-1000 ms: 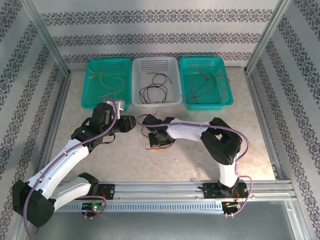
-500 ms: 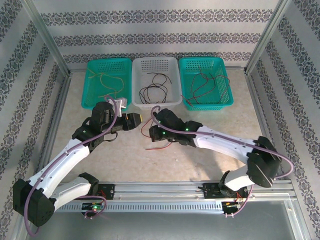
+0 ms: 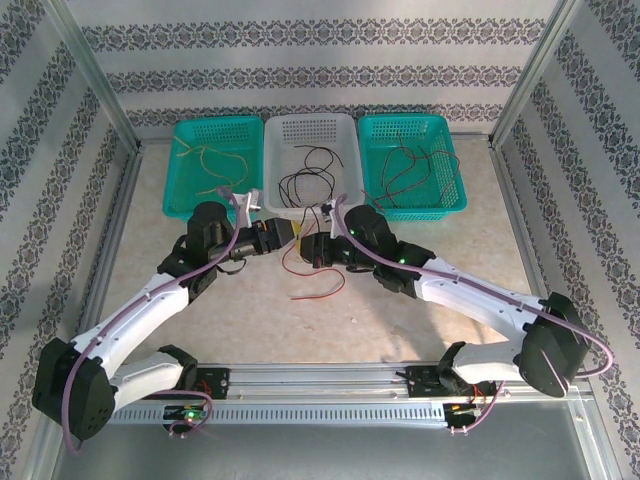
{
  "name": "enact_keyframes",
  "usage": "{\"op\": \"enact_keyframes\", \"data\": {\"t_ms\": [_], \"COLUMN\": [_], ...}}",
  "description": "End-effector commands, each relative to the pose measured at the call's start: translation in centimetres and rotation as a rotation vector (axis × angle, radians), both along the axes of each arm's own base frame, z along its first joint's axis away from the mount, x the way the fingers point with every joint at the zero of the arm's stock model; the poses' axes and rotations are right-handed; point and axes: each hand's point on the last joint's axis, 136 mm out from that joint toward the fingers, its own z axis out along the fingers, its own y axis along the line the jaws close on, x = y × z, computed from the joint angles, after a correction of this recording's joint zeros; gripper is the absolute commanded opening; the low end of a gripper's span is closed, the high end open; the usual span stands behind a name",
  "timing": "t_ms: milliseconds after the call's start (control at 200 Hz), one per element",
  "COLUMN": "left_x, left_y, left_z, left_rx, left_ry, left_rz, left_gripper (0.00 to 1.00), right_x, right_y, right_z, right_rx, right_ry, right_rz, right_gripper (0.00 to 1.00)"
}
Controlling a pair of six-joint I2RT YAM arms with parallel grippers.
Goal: Untangle the cables
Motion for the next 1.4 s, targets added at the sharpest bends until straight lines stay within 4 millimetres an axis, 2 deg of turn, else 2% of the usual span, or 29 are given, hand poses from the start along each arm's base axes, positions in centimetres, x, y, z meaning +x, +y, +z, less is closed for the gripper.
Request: {"op": "enact_keyframes", "data": {"t_ms": [0,100,250,360,405,560,675,839,1019,1259,1394], "left_x": [0.0,-0.1,0.3,0.9,1.0,1.7,2.1,2.5,2.8,2.2,1.6], "left_y": [-0.4,-0.6,-0.9,-1.0,-1.2,-1.6,-1.7,-1.9,-2.1,-2.1,-2.1], "left_z": [2.4,2.9,2.9,1.4,1.3,2.5,2.6,2.4,3.3,2.0,1.4], "left_rx": [-0.087,-0.118,-0.135,-0.11,-0.128,-0.208,-0.208,-0.229,-0.269,-0.237,-0.206], "left_ry": [-0.056,-0.064,-0.056,-0.006,0.005,0.001,0.001,0.019,0.022,0.054,0.067], "left_rz": [-0.026,-0.036,-0.045,-0.029,-0.037,-0.034,-0.03,-0.028,-0.031,-0.045,-0.067], "left_gripper": [0.56,0.56,0.56,0.57,0.57,0.63,0.65,0.63,0.63,0.62,0.57], "right_x": [-0.5,-1.0,-1.8,-2.0,-2.3,-3.1,-3.1,-3.7,-4.0,-3.9,-4.0], "right_y": [-0.4,-0.7,-1.4,-2.0,-1.9,-1.1,-1.0,-0.5,-0.1,-0.1,0.2], "right_z": [2.4,3.9,5.2,6.1,6.2,5.6,5.3,5.7,4.1,2.9,2.1], "right_rx": [0.106,0.164,0.219,0.265,0.271,0.271,0.274,0.295,0.256,0.207,0.161], "right_ry": [-0.029,-0.05,-0.085,-0.091,-0.087,-0.052,-0.047,-0.039,-0.011,-0.011,-0.011], "right_rz": [0.028,0.061,0.105,0.121,0.141,0.216,0.223,0.266,0.288,0.275,0.28], "right_gripper": [0.0,0.0,0.0,0.0,0.0,0.0,0.0,0.0,0.0,0.0,0.0]}}
